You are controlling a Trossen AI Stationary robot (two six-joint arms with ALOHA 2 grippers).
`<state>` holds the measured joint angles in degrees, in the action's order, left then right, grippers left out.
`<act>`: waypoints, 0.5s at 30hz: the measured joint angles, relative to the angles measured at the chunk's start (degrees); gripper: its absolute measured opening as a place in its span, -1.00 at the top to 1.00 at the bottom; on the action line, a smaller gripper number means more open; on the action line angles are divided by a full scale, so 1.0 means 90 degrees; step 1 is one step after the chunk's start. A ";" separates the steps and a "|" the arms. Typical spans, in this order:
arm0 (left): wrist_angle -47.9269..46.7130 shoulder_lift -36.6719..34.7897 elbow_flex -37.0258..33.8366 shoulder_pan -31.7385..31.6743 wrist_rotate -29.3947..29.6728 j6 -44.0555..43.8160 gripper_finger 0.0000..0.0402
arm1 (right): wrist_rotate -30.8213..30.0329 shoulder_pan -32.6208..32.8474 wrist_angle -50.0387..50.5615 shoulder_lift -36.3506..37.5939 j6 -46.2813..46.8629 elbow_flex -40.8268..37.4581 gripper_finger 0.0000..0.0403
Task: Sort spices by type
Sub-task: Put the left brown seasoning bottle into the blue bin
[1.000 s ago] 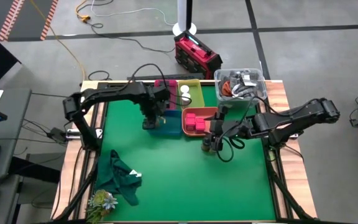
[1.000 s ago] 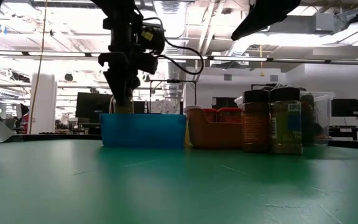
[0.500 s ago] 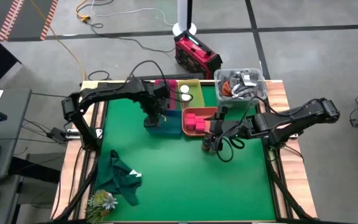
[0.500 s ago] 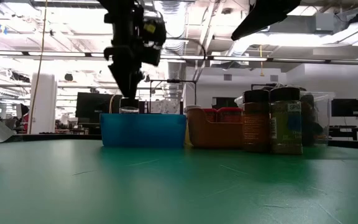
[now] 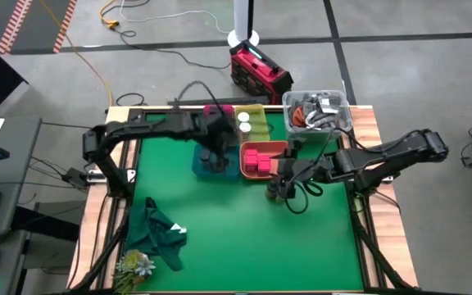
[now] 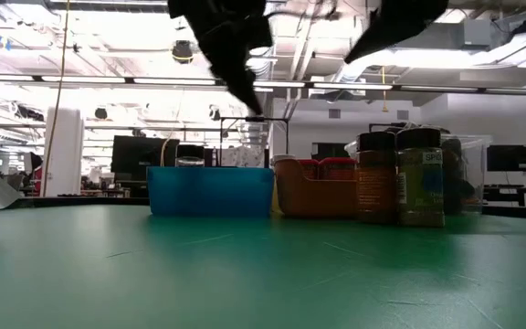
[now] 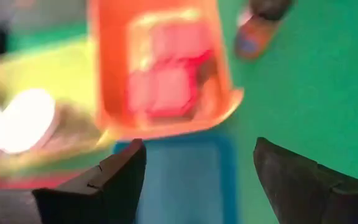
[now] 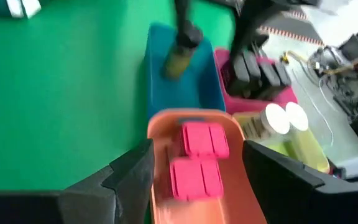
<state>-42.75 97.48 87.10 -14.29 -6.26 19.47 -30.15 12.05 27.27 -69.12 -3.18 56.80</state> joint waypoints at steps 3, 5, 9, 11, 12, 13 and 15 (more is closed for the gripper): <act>0.1044 0.0005 -0.0374 0.0444 0.0012 0.0108 -0.42 | -0.0079 0.0039 0.0514 0.0221 0.0339 -0.0001 -0.36; 0.1816 0.0006 -0.0586 0.0659 0.0028 0.0104 -0.42 | -0.0110 0.0053 0.0889 0.0372 0.0642 -0.0001 -0.36; 0.2845 0.0031 -0.0715 0.0938 0.0053 -0.0075 -0.42 | -0.0122 0.0136 0.1461 0.0578 0.1262 -0.0001 -0.36; 0.3138 0.0134 -0.0683 0.1032 0.0025 -0.0085 -0.42 | -0.0140 0.0184 0.1576 0.0645 0.1447 -0.0041 -0.36; 0.3145 0.0192 -0.0673 0.1055 -0.0011 -0.0089 -0.42 | -0.0145 0.0207 0.1602 0.0670 0.1472 -0.0095 -0.36; 0.3132 0.0314 -0.0632 0.1076 -0.0103 -0.0115 -0.42 | -0.0154 0.0211 0.1626 0.0700 0.1477 -0.0161 -0.36; 0.3168 0.0539 -0.0471 0.1091 -0.0124 -0.0184 -0.42 | -0.0154 0.0193 0.1593 0.0808 0.1500 -0.0334 -0.36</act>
<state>-14.24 102.33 82.86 -4.47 -7.38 17.82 -31.53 13.78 41.61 -61.85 10.32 53.79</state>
